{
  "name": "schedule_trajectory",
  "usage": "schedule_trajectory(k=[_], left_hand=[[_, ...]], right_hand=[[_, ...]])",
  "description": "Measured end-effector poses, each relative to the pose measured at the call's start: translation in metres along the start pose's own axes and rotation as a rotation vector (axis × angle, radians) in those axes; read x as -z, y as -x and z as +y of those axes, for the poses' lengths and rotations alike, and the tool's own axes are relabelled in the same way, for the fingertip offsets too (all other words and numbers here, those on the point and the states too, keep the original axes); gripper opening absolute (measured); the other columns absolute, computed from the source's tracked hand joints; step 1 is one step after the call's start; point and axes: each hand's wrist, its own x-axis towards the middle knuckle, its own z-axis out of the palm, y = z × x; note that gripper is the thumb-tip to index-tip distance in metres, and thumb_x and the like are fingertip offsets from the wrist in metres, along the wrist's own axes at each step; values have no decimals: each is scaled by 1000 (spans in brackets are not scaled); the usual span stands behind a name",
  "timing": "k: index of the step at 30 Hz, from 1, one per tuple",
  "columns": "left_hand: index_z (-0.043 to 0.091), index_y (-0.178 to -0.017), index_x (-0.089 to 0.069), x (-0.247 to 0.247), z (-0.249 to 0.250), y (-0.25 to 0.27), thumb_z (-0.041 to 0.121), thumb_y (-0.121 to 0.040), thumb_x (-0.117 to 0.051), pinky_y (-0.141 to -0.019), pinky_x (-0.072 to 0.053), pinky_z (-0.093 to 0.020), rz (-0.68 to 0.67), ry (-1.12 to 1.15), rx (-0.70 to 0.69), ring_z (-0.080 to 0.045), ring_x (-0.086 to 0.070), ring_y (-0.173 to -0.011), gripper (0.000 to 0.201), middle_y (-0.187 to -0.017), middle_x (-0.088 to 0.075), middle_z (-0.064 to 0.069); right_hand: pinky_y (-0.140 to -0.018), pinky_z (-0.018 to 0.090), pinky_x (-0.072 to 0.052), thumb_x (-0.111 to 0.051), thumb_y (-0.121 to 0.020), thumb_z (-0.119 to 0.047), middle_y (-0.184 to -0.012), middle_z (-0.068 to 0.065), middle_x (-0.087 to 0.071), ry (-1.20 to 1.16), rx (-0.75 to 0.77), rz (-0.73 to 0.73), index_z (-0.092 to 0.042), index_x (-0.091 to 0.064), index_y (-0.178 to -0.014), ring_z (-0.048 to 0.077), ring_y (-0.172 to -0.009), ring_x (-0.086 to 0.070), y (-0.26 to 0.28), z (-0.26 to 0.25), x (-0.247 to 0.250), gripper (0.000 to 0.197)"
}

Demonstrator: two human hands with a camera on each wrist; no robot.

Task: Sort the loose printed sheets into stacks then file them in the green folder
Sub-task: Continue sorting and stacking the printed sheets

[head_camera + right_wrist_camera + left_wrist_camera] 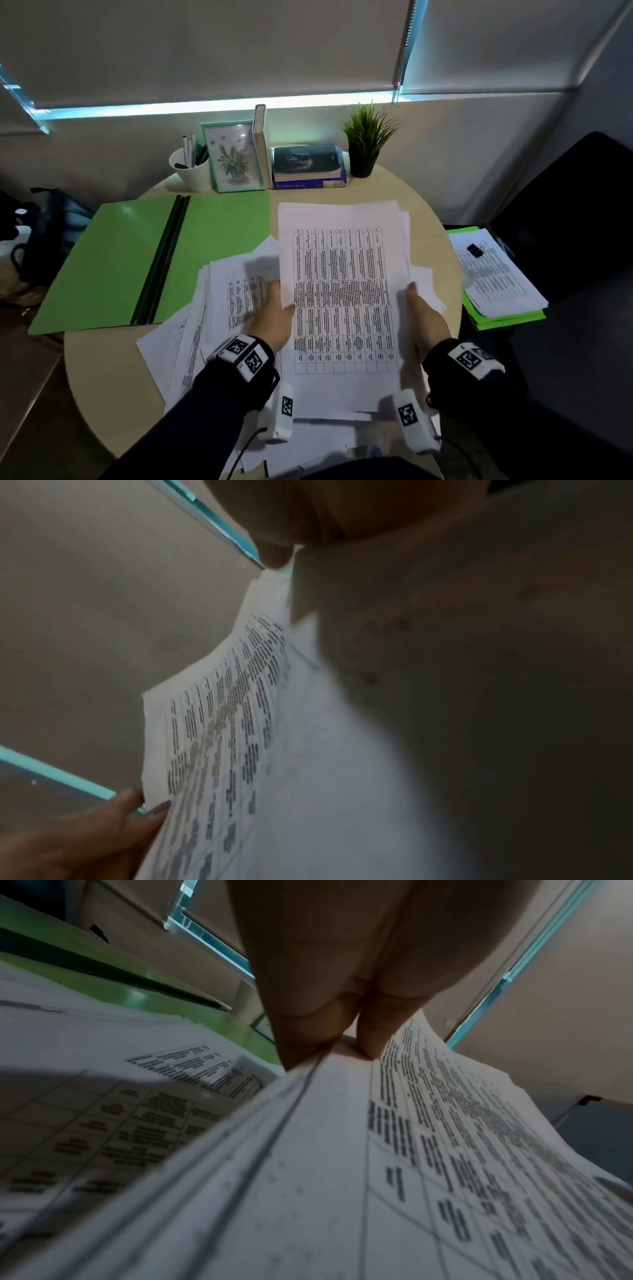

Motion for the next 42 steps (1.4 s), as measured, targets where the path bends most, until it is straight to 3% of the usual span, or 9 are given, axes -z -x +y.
schedule_trajectory(k=[2,7,10,13,23,29,36,39,42], left_hand=[[25,-137,-24,-6,-3,-2,17,-97,-41,-89,-41,-30,-17,-35,15,-26,-56,-105,44,-127,-55,-7],[26,-122,-42,-23,-22,-11,17,-90,-55,-97,-47,-37,-96,-35,31,-26,-61,-104,35,-114,-63,-1],[26,-96,-58,-26,-34,-21,18,-83,-66,-93,-50,-38,49,-162,68,-24,-62,-102,18,-107,-61,-4],[18,-114,-60,-20,-45,-29,24,-79,-68,-98,-48,-38,136,-243,161,-24,-60,-109,36,-121,-61,-7],[13,-126,-54,-38,-39,-19,24,-93,-55,-91,-43,-27,12,-69,141,-23,-59,-107,35,-122,-63,-6],[8,-112,-61,-7,-48,-27,18,-88,-60,-81,-46,-31,110,-211,187,-26,-60,-89,26,-105,-67,-13],[6,-117,-58,44,-73,-26,17,-83,-68,-82,-43,-28,129,-166,319,-24,-57,-91,37,-117,-65,-13],[7,-120,-50,45,-77,-19,9,-85,-66,-88,-41,-32,274,-16,220,-29,-57,-105,39,-124,-58,-16],[15,-107,-48,41,-74,-11,16,-87,-64,-80,-37,-29,326,27,159,-22,-52,-92,26,-113,-58,-12]], right_hand=[[-74,30,-43,-48,-94,-28,-80,8,-58,120,32,-24,-19,-50,-79,23,-81,-55,-7,9,2,17],[-65,28,-37,-55,-89,-6,-65,3,-49,288,-68,-50,-17,-42,-63,22,-82,-48,-23,28,15,31],[-81,32,-42,-49,-92,-6,-92,17,-63,373,-134,-12,-3,-58,-92,31,-97,-55,-34,36,24,9],[-94,34,-42,-47,-92,-5,-122,23,-59,421,-172,29,4,-50,-124,37,-113,-54,-42,45,34,32],[-94,34,-41,-49,-93,-7,-124,27,-56,434,-219,46,9,-50,-121,38,-115,-53,-51,56,39,32],[-94,35,-41,-48,-93,-7,-126,28,-55,450,-208,46,10,-48,-122,38,-116,-52,-54,56,41,34],[-93,34,-40,-46,-95,-8,-128,30,-53,492,-197,44,13,-46,-120,39,-118,-51,-55,58,39,33],[-94,34,-40,-47,-94,-8,-128,30,-53,514,-187,46,13,-48,-119,39,-118,-51,-56,59,38,33],[-94,34,-40,-47,-94,-9,-128,30,-53,527,-184,43,13,-47,-119,38,-118,-51,-56,60,38,33]])
